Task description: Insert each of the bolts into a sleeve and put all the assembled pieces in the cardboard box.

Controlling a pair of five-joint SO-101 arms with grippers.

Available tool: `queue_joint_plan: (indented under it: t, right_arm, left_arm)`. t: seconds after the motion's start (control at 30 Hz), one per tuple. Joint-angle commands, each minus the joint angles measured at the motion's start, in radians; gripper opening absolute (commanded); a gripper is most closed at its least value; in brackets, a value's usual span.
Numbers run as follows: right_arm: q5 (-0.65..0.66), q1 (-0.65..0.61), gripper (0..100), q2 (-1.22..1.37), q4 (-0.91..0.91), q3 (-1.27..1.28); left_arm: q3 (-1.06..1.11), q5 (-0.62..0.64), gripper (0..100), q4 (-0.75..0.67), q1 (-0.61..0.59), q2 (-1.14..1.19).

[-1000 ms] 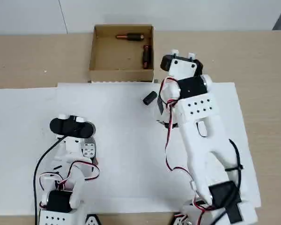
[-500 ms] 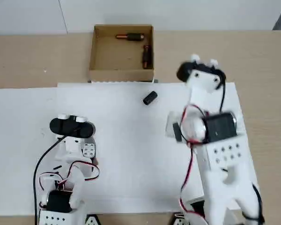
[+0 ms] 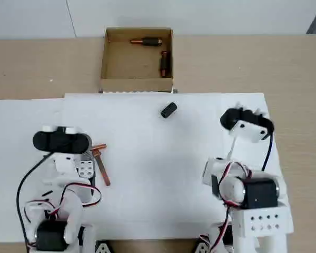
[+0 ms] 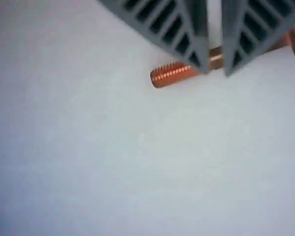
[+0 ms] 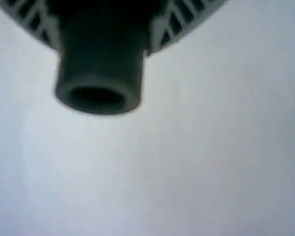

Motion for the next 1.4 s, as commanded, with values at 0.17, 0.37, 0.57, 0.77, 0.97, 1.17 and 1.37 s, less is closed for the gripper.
queue_joint_plan:
  t: [0.17,0.37,0.57,0.77,0.97,1.17,1.37]
  right_arm:
    - [0.008,0.015,0.2,-0.177,-0.059,0.112]
    - [0.008,0.015,0.2,-0.288,-0.107,0.222]
    - [0.011,0.013,0.2,-0.36,-0.105,0.23]
    - [0.011,0.008,0.2,-0.361,-0.105,0.23]
    - [0.011,0.008,0.2,-0.361,-0.105,0.23]
    - [0.011,0.008,0.2,-0.361,-0.105,0.23]
    - [0.011,0.008,0.2,-0.361,-0.105,0.232]
  left_arm:
    - [-0.372,0.137,1,0.129,0.002,0.482]
    - [-0.515,0.319,1,0.21,0.002,0.793]
    - [-0.567,0.428,1,0.21,0.003,1.014]
    - [-0.595,0.45,1,0.21,0.005,1.149]
    - [-0.605,0.45,1,0.18,0.005,1.266]
    - [-0.68,0.45,9,0.155,0.005,1.39]
    - [-0.74,0.45,12,0.157,0.005,1.496]
